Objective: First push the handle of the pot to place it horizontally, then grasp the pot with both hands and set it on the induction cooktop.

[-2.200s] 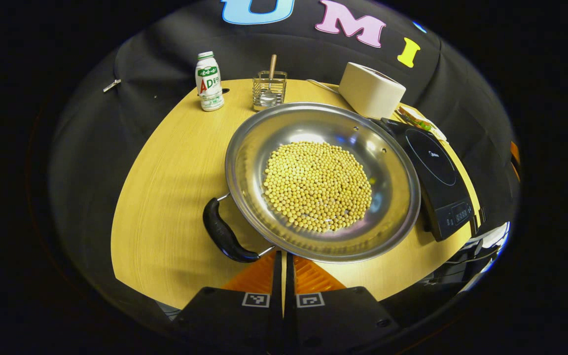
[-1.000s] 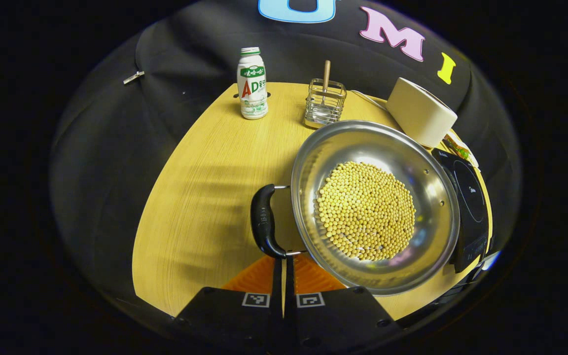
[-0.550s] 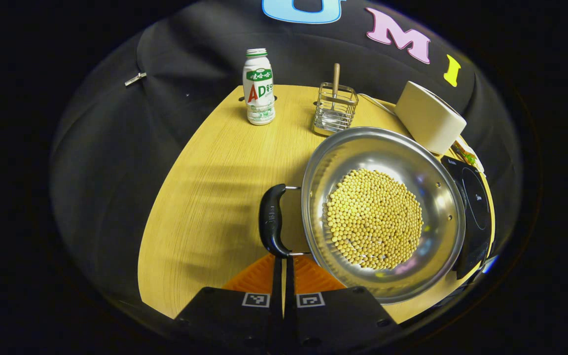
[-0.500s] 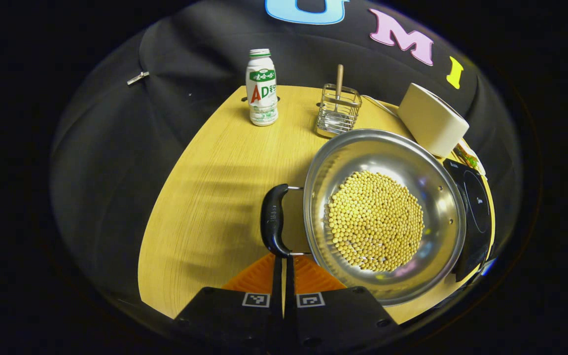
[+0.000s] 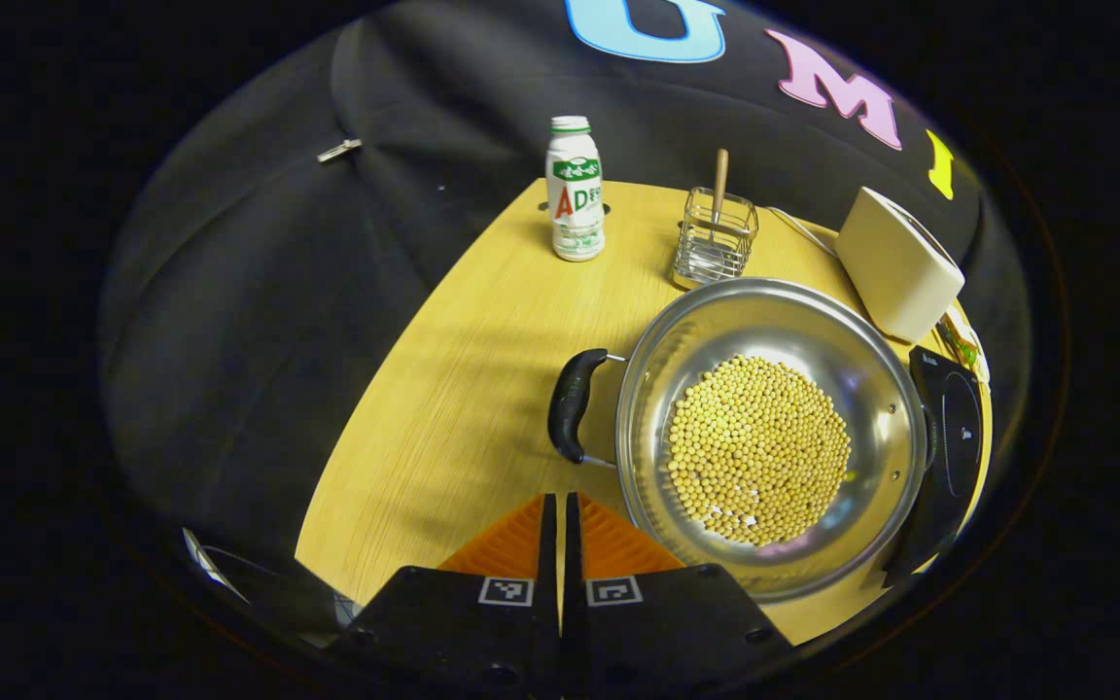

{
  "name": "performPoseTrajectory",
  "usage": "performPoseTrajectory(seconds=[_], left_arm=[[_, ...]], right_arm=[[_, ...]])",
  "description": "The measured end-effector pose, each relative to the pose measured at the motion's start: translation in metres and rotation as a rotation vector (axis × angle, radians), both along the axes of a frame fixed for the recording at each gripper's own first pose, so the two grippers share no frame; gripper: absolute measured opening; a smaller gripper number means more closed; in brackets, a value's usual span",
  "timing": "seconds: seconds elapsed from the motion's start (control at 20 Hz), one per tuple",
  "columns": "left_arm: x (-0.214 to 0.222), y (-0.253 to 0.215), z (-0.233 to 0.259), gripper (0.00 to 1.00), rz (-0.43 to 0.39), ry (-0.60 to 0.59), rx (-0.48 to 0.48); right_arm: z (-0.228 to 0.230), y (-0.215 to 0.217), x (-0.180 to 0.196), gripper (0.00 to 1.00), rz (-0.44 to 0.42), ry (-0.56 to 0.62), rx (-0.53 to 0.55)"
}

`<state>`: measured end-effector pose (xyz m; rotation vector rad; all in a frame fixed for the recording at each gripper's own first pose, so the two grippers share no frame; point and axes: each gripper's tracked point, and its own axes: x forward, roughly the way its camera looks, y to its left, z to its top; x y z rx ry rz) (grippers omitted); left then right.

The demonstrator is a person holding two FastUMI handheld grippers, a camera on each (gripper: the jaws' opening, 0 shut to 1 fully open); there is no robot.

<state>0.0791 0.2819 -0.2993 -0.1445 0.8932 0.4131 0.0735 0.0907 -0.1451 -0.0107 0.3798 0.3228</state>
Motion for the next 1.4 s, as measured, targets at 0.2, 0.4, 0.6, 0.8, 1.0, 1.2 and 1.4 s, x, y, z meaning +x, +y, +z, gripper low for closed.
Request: performPoseTrajectory(seconds=[0.2,0.4,0.6,0.8,1.0,1.2,1.4], left_arm=[[-0.026,-0.010,0.039,0.16,0.091,-0.097,-0.011],[-0.024,-0.008,0.071,0.66,0.124,-0.252,-0.077],[-0.026,0.004,0.079,0.95,0.075,-0.270,-0.077],[-0.008,0.017,0.080,0.95,-0.043,-0.274,-0.046],[0.024,0.019,0.080,0.95,-0.207,-0.286,-0.025],[0.054,0.019,0.071,0.95,-0.312,-0.295,-0.032],[0.078,0.021,0.046,0.94,-0.347,-0.301,-0.079]], right_arm=[[-0.013,0.012,0.003,0.99,0.077,0.070,0.041],[-0.019,0.037,0.007,0.99,0.099,0.134,0.073],[-0.033,0.077,0.012,0.99,0.101,0.202,0.084],[-0.052,0.120,0.012,0.99,0.067,0.274,0.091],[-0.078,0.157,0.012,0.99,0.006,0.317,0.086],[-0.109,0.192,0.012,0.99,-0.003,0.346,0.061],[-0.140,0.211,0.023,0.99,-0.001,0.383,0.053]])
